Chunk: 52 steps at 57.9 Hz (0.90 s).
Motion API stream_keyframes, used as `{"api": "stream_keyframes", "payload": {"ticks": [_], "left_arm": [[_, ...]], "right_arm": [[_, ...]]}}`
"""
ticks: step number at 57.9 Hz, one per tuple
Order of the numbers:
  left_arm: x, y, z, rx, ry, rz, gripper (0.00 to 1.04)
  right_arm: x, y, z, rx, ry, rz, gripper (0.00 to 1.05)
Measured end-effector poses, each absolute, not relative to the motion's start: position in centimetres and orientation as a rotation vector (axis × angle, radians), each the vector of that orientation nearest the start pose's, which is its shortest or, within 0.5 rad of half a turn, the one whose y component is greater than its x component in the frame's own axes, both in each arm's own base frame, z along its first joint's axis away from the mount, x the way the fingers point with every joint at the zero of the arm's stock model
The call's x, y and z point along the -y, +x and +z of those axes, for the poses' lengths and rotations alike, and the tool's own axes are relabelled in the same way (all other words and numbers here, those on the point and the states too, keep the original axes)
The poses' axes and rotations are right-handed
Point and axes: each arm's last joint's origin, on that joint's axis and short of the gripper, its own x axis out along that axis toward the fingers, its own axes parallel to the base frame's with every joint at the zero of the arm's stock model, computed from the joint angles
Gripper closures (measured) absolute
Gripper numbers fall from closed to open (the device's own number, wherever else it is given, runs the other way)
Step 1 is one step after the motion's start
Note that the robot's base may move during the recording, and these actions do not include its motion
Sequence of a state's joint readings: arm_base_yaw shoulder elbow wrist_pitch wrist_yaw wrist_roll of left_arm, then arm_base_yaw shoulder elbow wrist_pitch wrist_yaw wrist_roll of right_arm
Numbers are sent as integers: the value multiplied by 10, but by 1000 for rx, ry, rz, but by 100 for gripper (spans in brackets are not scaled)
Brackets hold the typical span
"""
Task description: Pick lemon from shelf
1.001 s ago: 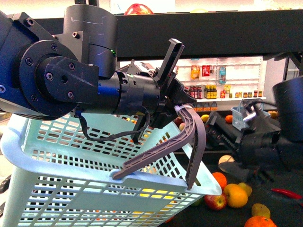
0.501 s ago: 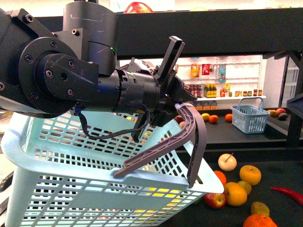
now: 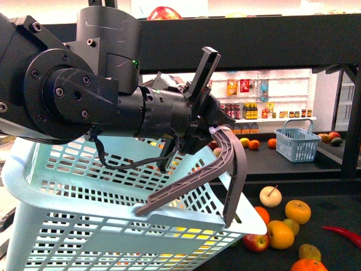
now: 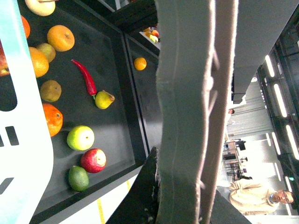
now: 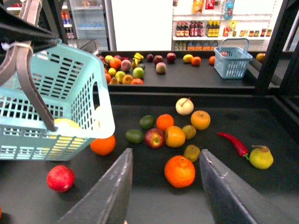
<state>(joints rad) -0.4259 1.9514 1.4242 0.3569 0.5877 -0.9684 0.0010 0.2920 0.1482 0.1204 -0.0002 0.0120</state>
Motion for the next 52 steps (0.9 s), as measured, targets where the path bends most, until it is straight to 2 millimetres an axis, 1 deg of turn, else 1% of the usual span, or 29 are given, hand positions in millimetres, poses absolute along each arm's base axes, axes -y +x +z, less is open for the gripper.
{"api": "stream_keyframes", "payload": {"ticks": [3,7,12,15,19,39,43,46,51,52], "left_arm": [[201,403,262,-652,-893,-844,97],[201,404,262,-651,-894,-842,97],[200,404,262,-649,-894,-839,97],[201,404,262,-650,-892,-843,97],[201,403,262,-652,-892,-846,97],[201,404,262,-650,-894,-840,97],[201,404,262,-651,-894,-841,97],[201,404,262,-651,-895,-841,97],[201,404,262,-652,-895,-842,97],[201,404,262,-652,-895,-842,97]], "right_arm": [[0,109,197,-32,10,1,67],[0,101,187,-34,9,0,80],[0,98,184,0,7,0,95],[0,98,179,3,2,0,102],[0,98,167,-5,4,1,102],[0,97,168,7,3,1,102],[0,97,168,7,2,1,89],[0,97,168,7,2,1,82],[0,97,168,7,2,1,67],[0,97,168,7,2,1,65]]}}
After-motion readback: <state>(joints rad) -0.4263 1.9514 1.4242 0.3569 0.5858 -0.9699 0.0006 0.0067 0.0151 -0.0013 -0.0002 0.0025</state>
